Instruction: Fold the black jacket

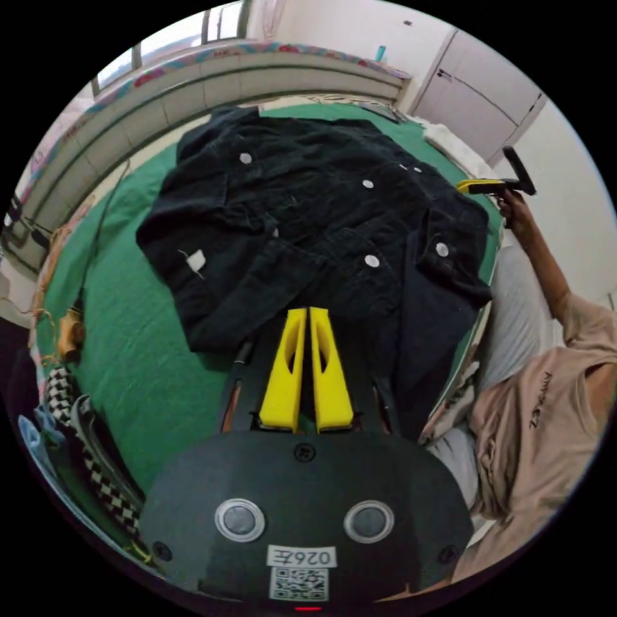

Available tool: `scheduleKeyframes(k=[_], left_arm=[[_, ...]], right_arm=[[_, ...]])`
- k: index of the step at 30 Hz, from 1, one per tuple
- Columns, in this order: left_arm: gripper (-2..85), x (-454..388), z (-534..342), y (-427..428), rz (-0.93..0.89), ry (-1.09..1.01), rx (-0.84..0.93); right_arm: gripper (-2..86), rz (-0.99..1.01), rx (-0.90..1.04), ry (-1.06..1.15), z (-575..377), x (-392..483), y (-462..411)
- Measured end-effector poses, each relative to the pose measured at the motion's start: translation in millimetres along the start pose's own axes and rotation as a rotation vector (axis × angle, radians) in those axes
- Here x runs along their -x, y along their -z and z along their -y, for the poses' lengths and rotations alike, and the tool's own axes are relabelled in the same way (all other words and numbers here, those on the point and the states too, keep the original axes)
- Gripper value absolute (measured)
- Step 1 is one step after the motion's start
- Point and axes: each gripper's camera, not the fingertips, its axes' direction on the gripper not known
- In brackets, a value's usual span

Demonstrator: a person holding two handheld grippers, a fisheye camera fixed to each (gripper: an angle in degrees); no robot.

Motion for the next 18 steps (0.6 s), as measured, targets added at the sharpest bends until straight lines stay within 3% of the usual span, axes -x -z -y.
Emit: scheduleKeyframes(k=[5,7,8,9,13,15,18], left_arm=[[8.5,-14,7,41,0.259,-0.030,-0.305],[10.1,-5,27,16,0.207,-0.009,-0.185],[9.1,1,42,-14,0.114,-0.013,0.016],[7.4,3,46,-18,0.102,0.011,0.044],[3.2,-8,30,21,0.093,-0.094,0.015],[3.1,-19,-2,60,-0.013,-0.168,-0.116],[4.2,-34,-45,83,-0.122,-0.313,-0.124]], right_arm=[[12.4,-0.057,-0.163,0.168,16,21,3],[7.7,-0.020,-0.025,0.203,33,26,-28],[5.6,-0.034,0.019,0.195,35,26,-36],[2.3,-0.096,-0.023,0.197,33,30,-34],[-1.3,-0.070,-0.087,0.304,3,53,3],[-1.4,-0.044,-0.129,0.364,-21,64,24],[-1.4,0.031,-0.097,0.444,-63,74,41]])
